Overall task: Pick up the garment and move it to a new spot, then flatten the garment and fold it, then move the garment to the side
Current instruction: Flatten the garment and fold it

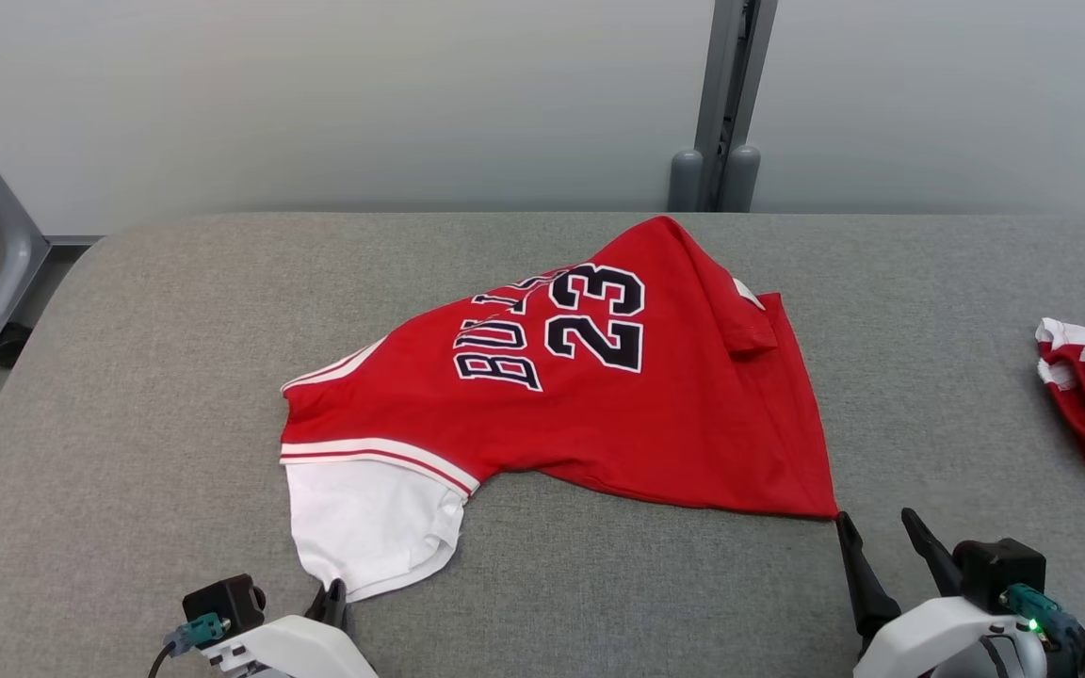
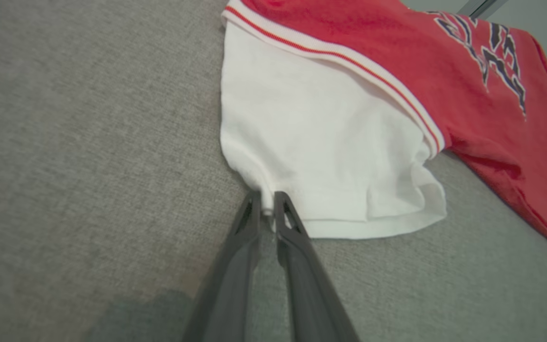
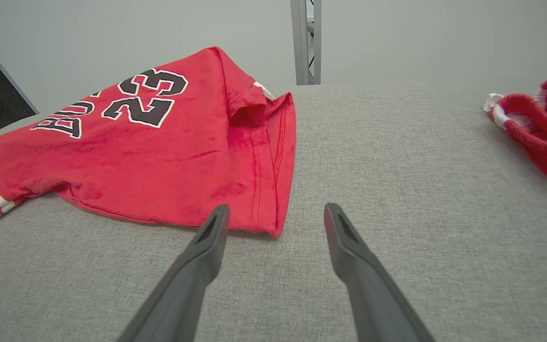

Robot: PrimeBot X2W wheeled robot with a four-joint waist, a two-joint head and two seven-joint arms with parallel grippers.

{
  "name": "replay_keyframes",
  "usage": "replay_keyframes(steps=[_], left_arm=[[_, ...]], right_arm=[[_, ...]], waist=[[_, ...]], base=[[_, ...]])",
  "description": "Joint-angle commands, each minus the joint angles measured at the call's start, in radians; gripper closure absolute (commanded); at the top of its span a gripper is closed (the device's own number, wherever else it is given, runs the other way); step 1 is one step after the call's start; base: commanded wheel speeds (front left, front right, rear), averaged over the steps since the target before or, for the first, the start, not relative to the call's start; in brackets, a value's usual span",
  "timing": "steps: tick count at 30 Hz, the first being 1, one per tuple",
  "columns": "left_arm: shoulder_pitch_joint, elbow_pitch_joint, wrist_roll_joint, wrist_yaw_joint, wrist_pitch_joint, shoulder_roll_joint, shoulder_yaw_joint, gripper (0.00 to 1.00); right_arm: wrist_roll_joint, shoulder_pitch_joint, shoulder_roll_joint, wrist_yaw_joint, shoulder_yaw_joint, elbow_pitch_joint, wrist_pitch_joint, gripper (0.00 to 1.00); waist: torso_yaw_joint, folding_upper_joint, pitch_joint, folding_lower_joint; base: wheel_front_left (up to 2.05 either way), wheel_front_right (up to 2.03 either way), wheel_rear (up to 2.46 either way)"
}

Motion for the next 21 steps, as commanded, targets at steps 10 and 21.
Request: replay_keyframes(steps=[10, 21], left_arm=[[-0.074, 0.047, -0.052, -0.007, -0.051, 0.005, -0.083, 1.00], [-0.078, -0.022, -0.046, -0.007, -0.109, 0.010, -0.112, 1.00]], right_arm=[[0.049, -0.129, -0.005, 0.000, -0.001, 0.194, -0.030, 0.00], [0.126, -0.270, -0.005, 0.000, 0.016, 0.458, -0.044, 0.00]], waist=[[0.028, 0.0000, 0.024, 0.0000], [0.094, 0.0000, 0.045, 0.0000]], base=[[0.00, 0.00, 0.00], [0.00, 0.00, 0.00]])
